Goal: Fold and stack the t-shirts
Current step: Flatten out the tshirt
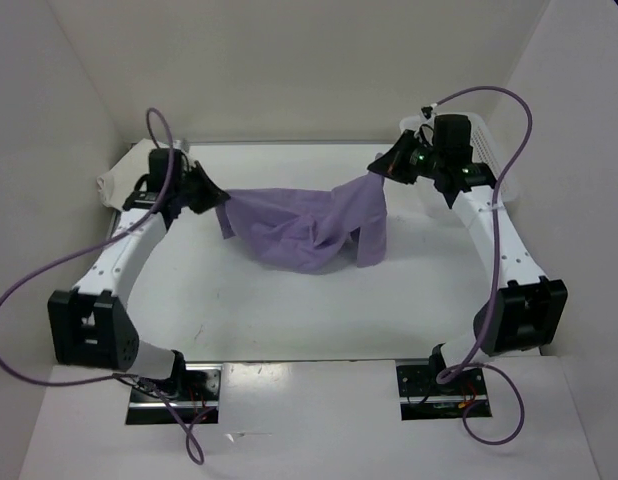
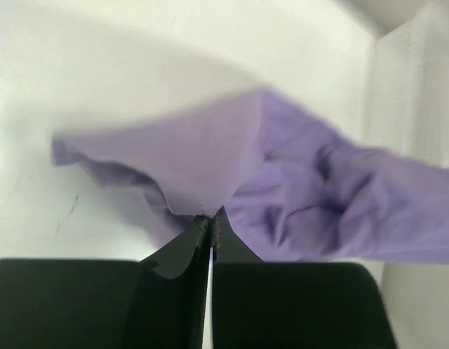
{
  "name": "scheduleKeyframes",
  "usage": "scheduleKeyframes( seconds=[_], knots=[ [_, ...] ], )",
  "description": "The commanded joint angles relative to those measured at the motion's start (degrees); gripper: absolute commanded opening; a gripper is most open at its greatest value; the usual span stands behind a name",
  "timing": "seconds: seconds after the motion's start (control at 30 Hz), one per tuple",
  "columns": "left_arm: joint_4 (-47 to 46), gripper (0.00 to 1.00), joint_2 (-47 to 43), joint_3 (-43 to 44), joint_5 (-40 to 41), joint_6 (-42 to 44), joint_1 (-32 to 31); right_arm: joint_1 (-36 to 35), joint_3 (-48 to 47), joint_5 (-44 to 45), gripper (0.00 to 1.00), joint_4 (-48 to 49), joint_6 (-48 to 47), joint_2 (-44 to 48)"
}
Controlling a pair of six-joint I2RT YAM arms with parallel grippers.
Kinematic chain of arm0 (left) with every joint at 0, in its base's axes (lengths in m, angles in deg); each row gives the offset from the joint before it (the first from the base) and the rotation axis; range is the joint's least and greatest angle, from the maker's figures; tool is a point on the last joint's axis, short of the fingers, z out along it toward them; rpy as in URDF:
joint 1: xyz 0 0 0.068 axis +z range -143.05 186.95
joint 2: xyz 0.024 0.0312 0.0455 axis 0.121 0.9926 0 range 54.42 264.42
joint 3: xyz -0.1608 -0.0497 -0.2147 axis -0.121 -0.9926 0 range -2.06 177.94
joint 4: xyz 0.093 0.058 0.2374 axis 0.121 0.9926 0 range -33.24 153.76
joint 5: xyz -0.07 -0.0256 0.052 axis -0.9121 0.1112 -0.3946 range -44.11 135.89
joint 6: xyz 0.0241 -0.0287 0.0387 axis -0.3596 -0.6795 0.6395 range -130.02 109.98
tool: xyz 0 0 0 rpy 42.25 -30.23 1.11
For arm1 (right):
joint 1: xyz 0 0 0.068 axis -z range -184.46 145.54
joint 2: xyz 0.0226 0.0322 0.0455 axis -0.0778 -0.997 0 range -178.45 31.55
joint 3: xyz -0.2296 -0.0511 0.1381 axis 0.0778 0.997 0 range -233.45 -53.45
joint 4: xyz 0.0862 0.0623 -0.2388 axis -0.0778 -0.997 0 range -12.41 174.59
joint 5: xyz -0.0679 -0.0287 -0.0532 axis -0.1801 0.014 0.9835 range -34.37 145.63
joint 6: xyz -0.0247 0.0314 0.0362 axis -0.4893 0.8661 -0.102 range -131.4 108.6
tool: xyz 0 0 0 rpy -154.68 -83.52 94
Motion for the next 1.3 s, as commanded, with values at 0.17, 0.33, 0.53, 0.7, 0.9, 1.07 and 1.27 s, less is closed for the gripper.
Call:
scheduleKeyframes(
  seconds=[0.17, 0.33, 0.53, 0.7, 0.9, 1.07, 1.27],
  knots=[
    [16.56, 0.07, -11.94, 9.92, -3.88, 9.77, 9.12, 0.08, -3.05, -6.72, 0.03, -3.16, -3.15, 15.57],
    [21.41, 0.25, -7.47, 8.88, -3.88, 15.40, 9.66, 3.41, 8.60, -4.35, 0.03, -2.02, -3.14, 14.88],
    [10.96, 0.25, 4.57, 3.68, -3.28, 12.95, 8.79, 6.76, 14.19, 0.39, 0.02, 5.71, -1.21, 1.88],
    [7.87, 0.23, 17.84, 10.53, -5.19, 11.80, 5.53, 6.76, 9.80, 5.22, 0.02, 4.57, -2.62, -6.30],
    [7.51, 0.66, 12.77, -0.08, -0.38, 15.57, 3.59, 6.76, 13.21, 7.52, 0.02, 4.57, -3.41, -6.13],
    [5.77, 0.82, 12.31, -6.60, 4.65, 16.11, 3.59, 5.71, 15.94, 3.30, 0.02, 7.74, -2.79, -5.08],
    [-2.92, 0.84, 16.28, -5.11, 5.88, 12.24, 2.54, 4.39, 15.41, 2.69, 0.02, 7.21, -3.32, -6.22]
  ],
)
